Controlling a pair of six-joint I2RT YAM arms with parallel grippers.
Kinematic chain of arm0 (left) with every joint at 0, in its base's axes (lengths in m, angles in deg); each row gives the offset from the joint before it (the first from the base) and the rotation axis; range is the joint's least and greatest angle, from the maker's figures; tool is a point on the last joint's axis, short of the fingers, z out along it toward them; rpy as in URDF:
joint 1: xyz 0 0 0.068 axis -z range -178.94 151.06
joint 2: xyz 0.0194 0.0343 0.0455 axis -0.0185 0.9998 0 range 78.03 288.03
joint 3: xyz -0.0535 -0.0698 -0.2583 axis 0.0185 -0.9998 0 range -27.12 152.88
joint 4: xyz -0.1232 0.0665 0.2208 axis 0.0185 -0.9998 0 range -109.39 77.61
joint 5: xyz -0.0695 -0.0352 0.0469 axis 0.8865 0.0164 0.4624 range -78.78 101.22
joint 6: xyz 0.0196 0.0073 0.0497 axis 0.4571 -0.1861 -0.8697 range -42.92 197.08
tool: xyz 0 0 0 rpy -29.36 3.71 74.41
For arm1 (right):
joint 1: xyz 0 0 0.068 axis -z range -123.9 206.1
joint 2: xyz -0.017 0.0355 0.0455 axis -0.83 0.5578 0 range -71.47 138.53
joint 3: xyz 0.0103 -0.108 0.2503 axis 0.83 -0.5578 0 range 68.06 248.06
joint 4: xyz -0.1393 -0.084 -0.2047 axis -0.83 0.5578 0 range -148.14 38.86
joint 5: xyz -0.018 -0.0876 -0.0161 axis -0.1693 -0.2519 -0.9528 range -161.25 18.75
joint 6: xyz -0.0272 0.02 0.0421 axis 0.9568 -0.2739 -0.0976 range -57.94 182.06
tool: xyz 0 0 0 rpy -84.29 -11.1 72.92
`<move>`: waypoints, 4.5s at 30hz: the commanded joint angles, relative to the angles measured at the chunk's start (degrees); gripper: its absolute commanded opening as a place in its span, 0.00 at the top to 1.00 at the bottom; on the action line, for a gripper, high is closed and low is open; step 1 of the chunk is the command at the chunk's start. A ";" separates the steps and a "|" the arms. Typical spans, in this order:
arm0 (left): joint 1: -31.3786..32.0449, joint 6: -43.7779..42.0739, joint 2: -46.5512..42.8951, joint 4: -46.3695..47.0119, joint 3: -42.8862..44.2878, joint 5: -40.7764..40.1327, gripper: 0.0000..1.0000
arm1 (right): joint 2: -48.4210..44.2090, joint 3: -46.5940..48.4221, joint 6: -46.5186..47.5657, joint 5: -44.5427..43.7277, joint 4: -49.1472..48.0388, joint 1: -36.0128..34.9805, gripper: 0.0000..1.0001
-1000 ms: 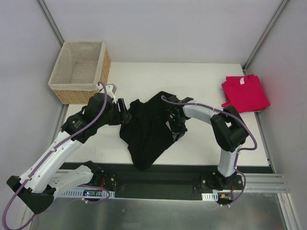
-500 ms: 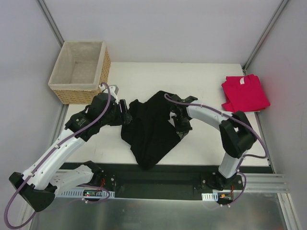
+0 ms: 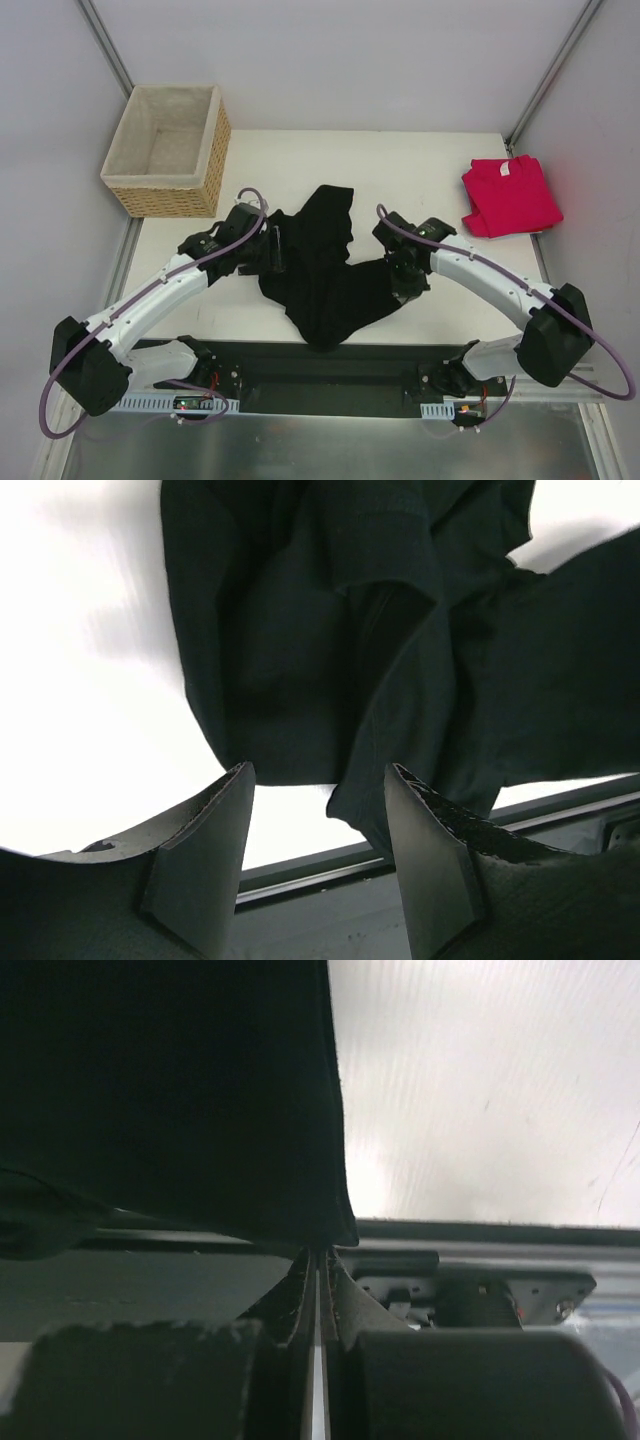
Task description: Fold and stack the t-shirts
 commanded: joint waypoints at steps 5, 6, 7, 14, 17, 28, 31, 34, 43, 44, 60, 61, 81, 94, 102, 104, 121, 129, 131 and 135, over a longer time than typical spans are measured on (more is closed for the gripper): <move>-0.71 -0.50 4.32 12.09 -0.47 4.86 0.46 | -2.79 -10.53 -7.70 2.81 5.64 -3.13 1.00; -0.71 -0.95 5.81 12.44 0.32 4.77 0.46 | -3.41 -11.51 -8.32 3.25 5.64 -3.65 1.00; -0.71 -1.39 6.52 12.53 2.25 4.68 0.46 | -4.20 -12.13 -9.54 3.42 5.91 -4.00 0.99; -0.71 -3.41 13.81 13.32 9.73 6.78 0.46 | -7.81 -13.81 -14.82 2.46 8.10 -6.55 0.71; -0.71 -2.80 15.31 14.38 10.44 7.67 0.47 | -8.52 -12.40 -16.58 -0.17 8.98 -7.70 0.51; -0.71 -3.68 15.58 15.35 6.49 7.58 0.49 | -2.81 -2.12 -12.11 -7.38 9.42 -8.05 0.46; -0.71 -3.94 15.58 15.35 5.17 8.37 0.50 | 0.35 1.04 -10.70 -8.26 9.08 -7.88 0.46; -0.71 -4.29 15.84 15.35 4.37 9.16 0.51 | 2.12 1.93 -9.91 -7.30 7.76 -7.87 0.46; -0.71 -6.22 18.91 15.26 3.67 10.13 0.64 | 1.42 0.18 -8.41 -6.68 5.56 -6.03 0.46; -0.71 -6.40 19.26 15.35 3.76 10.13 0.68 | 1.07 -0.26 -8.41 -6.51 5.03 -5.33 0.46; -3.34 -15.36 6.97 -4.77 32.72 -10.34 1.00 | 1.32 -1.41 -1.12 -2.73 -1.56 4.52 0.47; -4.04 -16.24 5.92 -6.87 34.50 -10.35 1.00 | 1.59 -1.24 -0.86 -2.55 -1.74 4.69 0.47; -1.96 -15.19 22.41 -15.77 57.63 13.74 1.00 | 0.54 -1.32 -1.73 0.62 -3.76 6.89 0.48; 15.55 -13.78 31.93 -7.42 74.59 16.82 1.00 | -15.90 1.05 -5.60 -15.39 3.71 14.97 0.46; 12.30 -15.28 25.52 -7.50 75.30 3.66 1.00 | -15.19 -1.93 -2.26 -6.34 -0.76 16.21 0.47; 11.95 -15.54 25.60 -7.50 75.65 3.89 1.00 | -15.63 -2.73 -1.56 -2.65 -3.31 16.21 0.46; 11.86 -11.24 23.40 -5.57 57.91 3.28 1.00 | -20.65 -5.01 4.16 12.00 -17.18 16.21 0.29; 11.95 -9.57 24.80 -1.71 51.49 2.75 1.00 | -20.03 -8.79 1.52 17.58 -27.29 12.62 0.28; 11.86 -8.87 25.42 -1.09 51.05 3.01 1.00 | -18.81 -10.10 -0.15 16.88 -30.55 10.33 0.28; 11.86 -8.25 25.77 -0.03 50.34 1.96 1.00 | -15.82 -6.87 -1.03 7.06 -31.19 -0.10 0.30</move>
